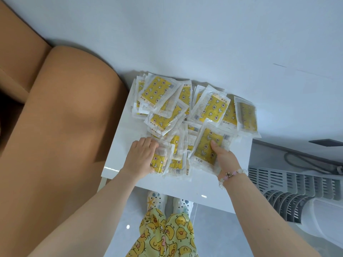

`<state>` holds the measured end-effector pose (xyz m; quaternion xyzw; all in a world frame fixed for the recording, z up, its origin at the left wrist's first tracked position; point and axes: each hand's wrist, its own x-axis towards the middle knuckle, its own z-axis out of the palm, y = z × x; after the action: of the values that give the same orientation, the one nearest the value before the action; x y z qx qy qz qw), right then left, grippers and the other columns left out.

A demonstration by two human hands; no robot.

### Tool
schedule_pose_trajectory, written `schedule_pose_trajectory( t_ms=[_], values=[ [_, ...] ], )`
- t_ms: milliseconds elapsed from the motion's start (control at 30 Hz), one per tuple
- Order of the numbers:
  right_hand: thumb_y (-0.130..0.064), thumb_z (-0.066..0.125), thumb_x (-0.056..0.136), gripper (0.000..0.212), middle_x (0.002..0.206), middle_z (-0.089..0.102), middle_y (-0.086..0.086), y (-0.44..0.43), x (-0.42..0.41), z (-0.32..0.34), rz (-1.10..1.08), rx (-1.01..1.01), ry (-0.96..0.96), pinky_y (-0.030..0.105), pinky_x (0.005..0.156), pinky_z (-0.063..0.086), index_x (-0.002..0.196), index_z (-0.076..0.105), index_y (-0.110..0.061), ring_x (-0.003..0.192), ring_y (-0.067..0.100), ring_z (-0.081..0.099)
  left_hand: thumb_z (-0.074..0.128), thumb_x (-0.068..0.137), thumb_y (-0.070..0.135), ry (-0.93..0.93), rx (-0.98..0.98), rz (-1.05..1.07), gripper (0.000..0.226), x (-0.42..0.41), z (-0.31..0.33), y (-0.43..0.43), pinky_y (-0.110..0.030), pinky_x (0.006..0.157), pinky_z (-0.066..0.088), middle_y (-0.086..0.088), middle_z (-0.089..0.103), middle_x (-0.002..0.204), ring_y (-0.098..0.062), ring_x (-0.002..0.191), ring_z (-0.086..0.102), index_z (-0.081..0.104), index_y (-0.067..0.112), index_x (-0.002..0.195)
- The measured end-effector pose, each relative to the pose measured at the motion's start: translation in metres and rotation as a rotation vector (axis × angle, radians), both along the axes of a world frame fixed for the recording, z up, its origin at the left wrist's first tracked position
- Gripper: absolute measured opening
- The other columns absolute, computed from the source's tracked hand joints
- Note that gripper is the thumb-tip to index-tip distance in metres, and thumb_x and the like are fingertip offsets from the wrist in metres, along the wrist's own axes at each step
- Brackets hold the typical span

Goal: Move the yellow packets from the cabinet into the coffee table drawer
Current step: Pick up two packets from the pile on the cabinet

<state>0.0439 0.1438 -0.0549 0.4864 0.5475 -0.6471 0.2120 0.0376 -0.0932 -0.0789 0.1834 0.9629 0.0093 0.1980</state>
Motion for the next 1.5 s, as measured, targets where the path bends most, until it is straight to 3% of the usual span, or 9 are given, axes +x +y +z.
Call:
schedule_pose_trajectory(
  t_ms=[100,233,500,733,900,1033,1167,1267,1500],
  values=[
    [-0.037,0.066,0.086,0.050,0.123,0.061,0.003,0.001,0.001,-0.001,0.013,-0.006,0.002,0.042,0.105,0.039,0.127,0.054,-0.011,0.117,0.023,0.054,0.094,0.019,0.039,-0.016,-0.010,0.009,0.079,0.000,0.002,0.003,-0.033,0.064,0.046,0.000,0.061,0.077,-0.021,0.070,0.060,0.061,0.012,0.086],
    [-0.032,0.063,0.089,0.041,0.119,0.058,-0.001,0.005,0.001,0.001,0.010,-0.004,0.007,0.034,0.100,0.038,0.124,0.055,-0.011,0.109,0.019,0.051,0.066,0.082,0.046,-0.210,0.023,0.111,0.034,-0.001,0.011,0.008,-0.027,0.081,0.029,0.005,0.060,0.093,-0.017,0.085,0.055,0.058,0.018,0.099],
    [-0.028,0.062,0.089,0.025,0.109,0.068,0.002,0.005,0.003,0.000,-0.009,-0.048,0.015,0.041,0.102,0.043,0.111,0.065,-0.015,0.107,0.021,0.061,0.069,0.083,0.031,-0.554,0.860,1.003,0.021,-0.034,0.064,0.038,-0.021,0.058,0.037,0.002,0.052,0.077,-0.008,0.070,0.051,0.053,0.017,0.084],
    [-0.016,0.049,0.096,0.019,0.104,0.069,0.010,0.012,-0.005,0.007,0.010,-0.181,0.015,0.047,0.100,0.045,0.100,0.066,-0.011,0.103,0.029,0.063,0.070,0.076,0.027,-0.707,0.877,0.650,0.030,-0.058,0.092,0.075,-0.030,0.070,0.047,-0.001,0.059,0.086,-0.015,0.074,0.057,0.057,0.010,0.096],
    [-0.018,0.046,0.098,0.021,0.115,0.067,0.011,0.015,-0.004,0.006,-0.013,-0.208,0.022,0.048,0.102,0.044,0.108,0.064,-0.013,0.110,0.029,0.062,0.082,0.054,0.056,-0.751,1.016,0.786,0.099,-0.059,0.094,0.077,-0.039,0.108,0.032,0.003,0.048,0.142,-0.018,0.132,0.044,0.044,0.023,0.140],
    [-0.018,0.046,0.098,0.024,0.112,0.067,0.010,0.024,-0.006,0.005,-0.013,-0.146,0.000,0.046,0.103,0.043,0.112,0.064,-0.010,0.110,0.028,0.061,0.057,0.093,0.016,-0.850,1.053,0.747,0.045,-0.055,0.096,0.073,-0.033,0.107,0.029,0.010,0.053,0.136,-0.008,0.126,0.047,0.046,0.025,0.136],
    [-0.018,0.047,0.098,0.017,0.111,0.066,0.011,0.026,-0.005,0.007,0.014,-0.106,-0.015,0.047,0.104,0.042,0.094,0.063,-0.016,0.112,0.030,0.060,0.056,0.088,-0.007,-0.900,1.044,0.751,0.055,-0.050,0.093,0.070,-0.027,0.090,0.051,0.014,0.061,0.116,-0.002,0.099,0.064,0.037,0.022,0.131],
    [-0.026,0.050,0.096,0.024,0.125,0.061,0.010,0.025,-0.002,0.004,0.018,-0.104,-0.030,0.048,0.107,0.038,0.112,0.063,-0.014,0.119,0.030,0.055,0.066,0.081,-0.007,-0.802,1.017,0.803,0.048,-0.048,0.093,0.069,-0.020,0.066,0.056,0.004,0.064,0.111,-0.008,0.080,0.069,0.048,0.019,0.116],
    [-0.032,0.058,0.088,0.036,0.121,0.064,0.006,0.034,0.003,0.002,0.059,-0.054,-0.041,0.046,0.106,0.040,0.119,0.064,-0.015,0.119,0.026,0.056,0.069,0.079,0.004,-0.874,0.992,0.766,0.022,-0.056,0.100,0.060,-0.044,0.102,0.042,-0.001,0.074,0.094,-0.016,0.096,0.068,0.071,0.019,0.096]
  ],
)
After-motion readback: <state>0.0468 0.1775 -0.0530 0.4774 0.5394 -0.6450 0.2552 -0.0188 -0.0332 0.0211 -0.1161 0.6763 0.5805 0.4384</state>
